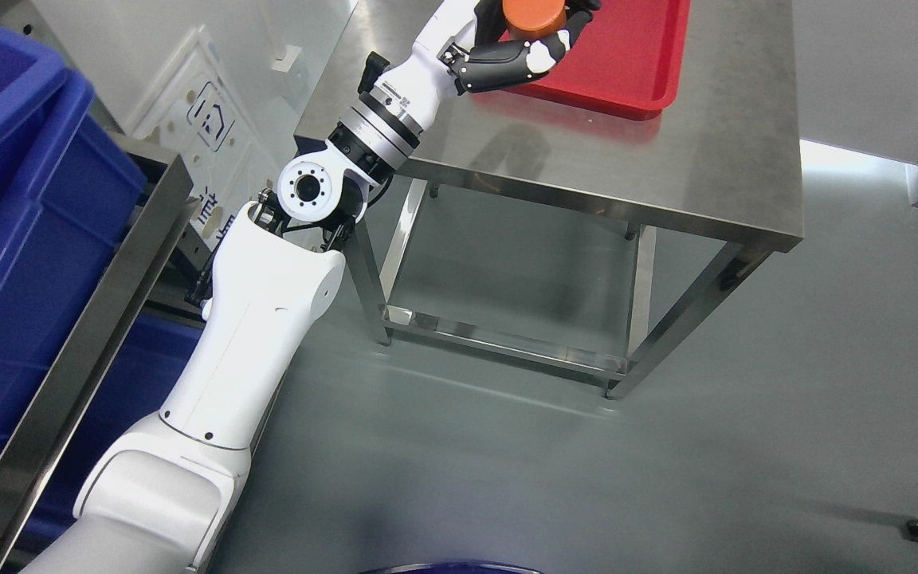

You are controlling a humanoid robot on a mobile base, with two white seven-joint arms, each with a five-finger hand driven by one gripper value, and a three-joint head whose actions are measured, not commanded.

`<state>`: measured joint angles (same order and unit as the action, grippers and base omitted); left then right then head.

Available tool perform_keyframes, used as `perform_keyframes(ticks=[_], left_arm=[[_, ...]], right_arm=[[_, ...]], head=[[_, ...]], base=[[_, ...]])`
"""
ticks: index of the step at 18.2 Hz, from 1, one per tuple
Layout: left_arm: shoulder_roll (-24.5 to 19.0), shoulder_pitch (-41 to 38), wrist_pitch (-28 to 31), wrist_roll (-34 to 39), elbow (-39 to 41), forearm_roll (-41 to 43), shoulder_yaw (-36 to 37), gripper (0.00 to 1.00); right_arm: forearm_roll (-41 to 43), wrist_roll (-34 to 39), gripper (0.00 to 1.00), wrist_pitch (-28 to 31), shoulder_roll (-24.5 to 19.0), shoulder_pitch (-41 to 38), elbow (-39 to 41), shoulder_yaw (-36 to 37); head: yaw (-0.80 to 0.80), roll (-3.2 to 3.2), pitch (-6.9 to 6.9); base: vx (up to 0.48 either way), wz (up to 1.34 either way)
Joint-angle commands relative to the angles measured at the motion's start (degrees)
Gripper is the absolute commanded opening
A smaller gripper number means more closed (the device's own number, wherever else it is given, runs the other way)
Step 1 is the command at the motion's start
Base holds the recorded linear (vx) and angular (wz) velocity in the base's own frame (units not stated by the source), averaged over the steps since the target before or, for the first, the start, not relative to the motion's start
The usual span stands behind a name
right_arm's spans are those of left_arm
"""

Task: Grab orange capacitor from left shelf to right desk
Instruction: 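Carry the capacitor in the left hand while turning toward the steel table, then lower the capacitor into the red tray and open the left hand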

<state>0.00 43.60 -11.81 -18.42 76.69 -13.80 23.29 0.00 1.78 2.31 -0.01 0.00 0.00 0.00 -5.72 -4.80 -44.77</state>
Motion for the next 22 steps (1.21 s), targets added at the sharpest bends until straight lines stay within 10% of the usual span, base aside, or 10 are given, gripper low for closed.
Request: perform_keyframes(ticks=[1,22], left_arm=[[-1.0,2.4,-0.1,0.0,-6.6,0.3,2.4,0.04],[-1.0,2.6,-0.1,0.0,-6.6,0.1,1.9,0.06]], right_arm=[[0.0,0.0,1.0,0.0,1.0,-1.9,1.3,0.6],[0.0,0.0,1.0,0.0,1.0,-1.9,1.3,0.7]], head=[[0.0,0.0,0.0],[0.0,0.0,-0.02]], base=[[0.271,-0.23],[0.206,-0.11]])
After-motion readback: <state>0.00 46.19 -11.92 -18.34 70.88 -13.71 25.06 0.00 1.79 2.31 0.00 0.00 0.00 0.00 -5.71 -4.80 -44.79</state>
